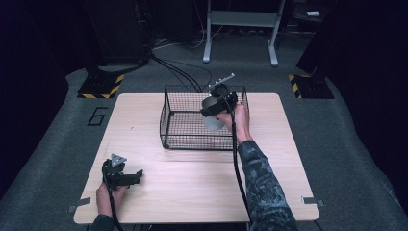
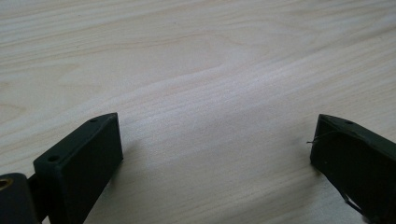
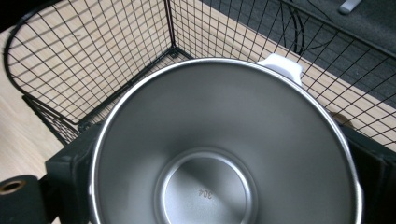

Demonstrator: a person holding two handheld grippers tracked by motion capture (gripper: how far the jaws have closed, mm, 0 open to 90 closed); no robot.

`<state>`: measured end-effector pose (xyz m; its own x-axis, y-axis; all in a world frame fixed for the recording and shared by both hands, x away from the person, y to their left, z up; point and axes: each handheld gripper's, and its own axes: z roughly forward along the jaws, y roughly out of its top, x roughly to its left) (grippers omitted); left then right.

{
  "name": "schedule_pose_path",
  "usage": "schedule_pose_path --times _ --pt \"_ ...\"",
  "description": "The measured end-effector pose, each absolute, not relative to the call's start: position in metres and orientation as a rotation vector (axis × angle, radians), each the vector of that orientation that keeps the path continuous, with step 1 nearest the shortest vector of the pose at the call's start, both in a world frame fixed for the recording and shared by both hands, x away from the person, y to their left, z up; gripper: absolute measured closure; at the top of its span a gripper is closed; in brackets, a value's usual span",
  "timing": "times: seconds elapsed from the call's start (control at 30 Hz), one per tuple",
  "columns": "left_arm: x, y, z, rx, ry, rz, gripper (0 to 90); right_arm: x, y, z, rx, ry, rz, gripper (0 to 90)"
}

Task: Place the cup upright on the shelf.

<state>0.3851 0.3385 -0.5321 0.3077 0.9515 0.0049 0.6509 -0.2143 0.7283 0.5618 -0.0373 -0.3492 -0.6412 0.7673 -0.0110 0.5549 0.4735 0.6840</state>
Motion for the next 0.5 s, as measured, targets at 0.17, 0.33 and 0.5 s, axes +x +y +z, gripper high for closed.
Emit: schedule_pose_path --times 0.17,0.33,0.5 --pt "0.385 0.338 -0.532 1.951 1.419 0.619 2.2 0.569 -0.036 -0.356 1.145 2.411 0.949 5.5" --pt "0.385 0.338 -0.532 1.952 1.418 0.619 2.2 0.576 -0.036 -0.364 1.147 2.428 0.924 5.5" --pt "0.385 0.338 -0.532 1.952 1.419 0.619 2.2 0.583 -0.036 -0.373 1.191 2.431 0.922 5.5"
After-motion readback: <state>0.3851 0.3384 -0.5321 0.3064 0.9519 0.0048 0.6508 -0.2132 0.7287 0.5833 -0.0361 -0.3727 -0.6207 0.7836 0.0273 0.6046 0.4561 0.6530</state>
